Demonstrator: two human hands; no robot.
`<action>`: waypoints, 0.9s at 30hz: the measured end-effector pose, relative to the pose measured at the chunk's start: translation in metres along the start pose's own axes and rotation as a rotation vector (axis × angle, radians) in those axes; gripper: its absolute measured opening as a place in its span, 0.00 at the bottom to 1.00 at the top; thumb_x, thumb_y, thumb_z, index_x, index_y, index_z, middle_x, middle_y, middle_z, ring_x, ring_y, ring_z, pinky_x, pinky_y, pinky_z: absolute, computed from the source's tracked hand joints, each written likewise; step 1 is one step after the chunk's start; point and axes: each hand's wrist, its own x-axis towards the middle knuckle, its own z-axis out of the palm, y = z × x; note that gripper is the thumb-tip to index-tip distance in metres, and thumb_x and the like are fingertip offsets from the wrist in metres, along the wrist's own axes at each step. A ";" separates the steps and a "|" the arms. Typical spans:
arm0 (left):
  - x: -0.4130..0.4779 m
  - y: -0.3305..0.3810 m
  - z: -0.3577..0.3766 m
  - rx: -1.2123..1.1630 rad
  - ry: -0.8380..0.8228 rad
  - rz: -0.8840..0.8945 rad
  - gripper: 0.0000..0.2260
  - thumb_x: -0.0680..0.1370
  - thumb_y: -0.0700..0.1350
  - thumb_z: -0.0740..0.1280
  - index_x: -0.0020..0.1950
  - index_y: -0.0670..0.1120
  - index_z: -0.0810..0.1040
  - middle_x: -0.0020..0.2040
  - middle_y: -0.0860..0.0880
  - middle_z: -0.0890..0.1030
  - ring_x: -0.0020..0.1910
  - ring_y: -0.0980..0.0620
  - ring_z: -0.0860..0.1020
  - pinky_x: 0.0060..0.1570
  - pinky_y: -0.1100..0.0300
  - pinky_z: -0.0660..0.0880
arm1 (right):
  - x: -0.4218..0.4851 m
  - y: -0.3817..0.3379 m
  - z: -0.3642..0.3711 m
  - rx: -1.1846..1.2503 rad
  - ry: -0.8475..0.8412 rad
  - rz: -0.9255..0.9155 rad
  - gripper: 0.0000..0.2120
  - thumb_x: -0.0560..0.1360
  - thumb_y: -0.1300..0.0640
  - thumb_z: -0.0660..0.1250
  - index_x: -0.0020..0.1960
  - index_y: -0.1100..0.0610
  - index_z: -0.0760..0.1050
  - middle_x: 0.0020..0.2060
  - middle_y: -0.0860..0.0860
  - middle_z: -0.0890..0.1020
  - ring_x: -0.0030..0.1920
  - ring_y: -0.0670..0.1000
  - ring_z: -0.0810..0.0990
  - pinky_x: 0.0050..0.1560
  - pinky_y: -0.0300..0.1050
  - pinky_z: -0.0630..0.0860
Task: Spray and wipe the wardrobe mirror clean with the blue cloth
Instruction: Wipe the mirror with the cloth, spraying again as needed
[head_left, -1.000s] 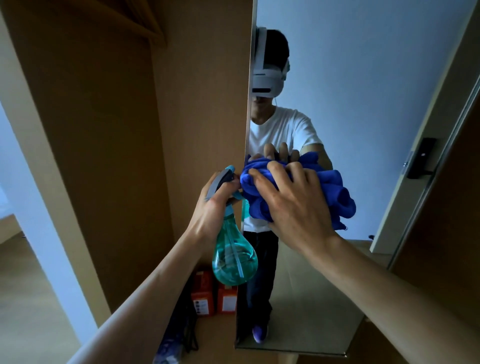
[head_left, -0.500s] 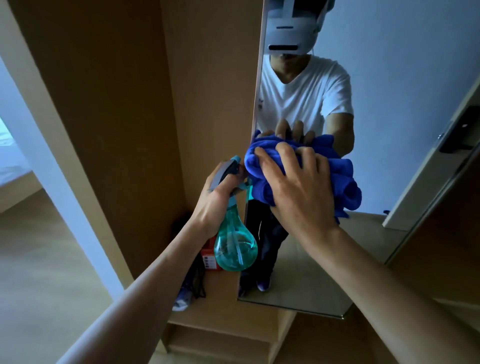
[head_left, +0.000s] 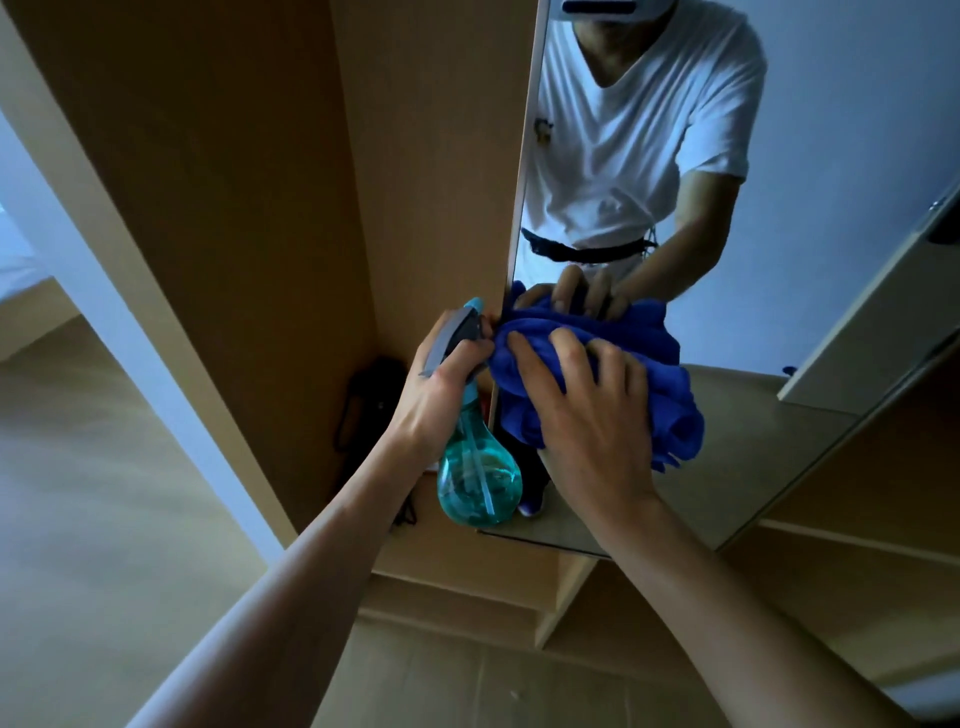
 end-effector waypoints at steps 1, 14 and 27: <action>-0.001 -0.006 -0.001 0.003 0.004 -0.008 0.09 0.76 0.45 0.67 0.51 0.42 0.76 0.47 0.40 0.78 0.48 0.40 0.77 0.52 0.39 0.73 | -0.002 -0.001 0.003 0.002 0.008 0.002 0.25 0.77 0.54 0.64 0.74 0.51 0.67 0.66 0.57 0.74 0.60 0.62 0.72 0.61 0.59 0.66; -0.018 -0.093 -0.016 0.000 0.029 -0.115 0.17 0.77 0.49 0.67 0.59 0.37 0.74 0.49 0.31 0.78 0.46 0.39 0.78 0.50 0.41 0.75 | -0.062 -0.023 0.070 0.013 -0.050 -0.008 0.31 0.72 0.52 0.67 0.74 0.51 0.67 0.66 0.57 0.74 0.60 0.60 0.70 0.60 0.58 0.69; -0.032 -0.181 -0.040 0.124 -0.004 -0.165 0.11 0.77 0.49 0.65 0.57 0.47 0.80 0.48 0.48 0.83 0.50 0.51 0.81 0.58 0.46 0.75 | -0.131 -0.049 0.145 0.029 -0.066 -0.008 0.32 0.74 0.52 0.67 0.77 0.51 0.64 0.67 0.56 0.69 0.61 0.60 0.69 0.62 0.58 0.66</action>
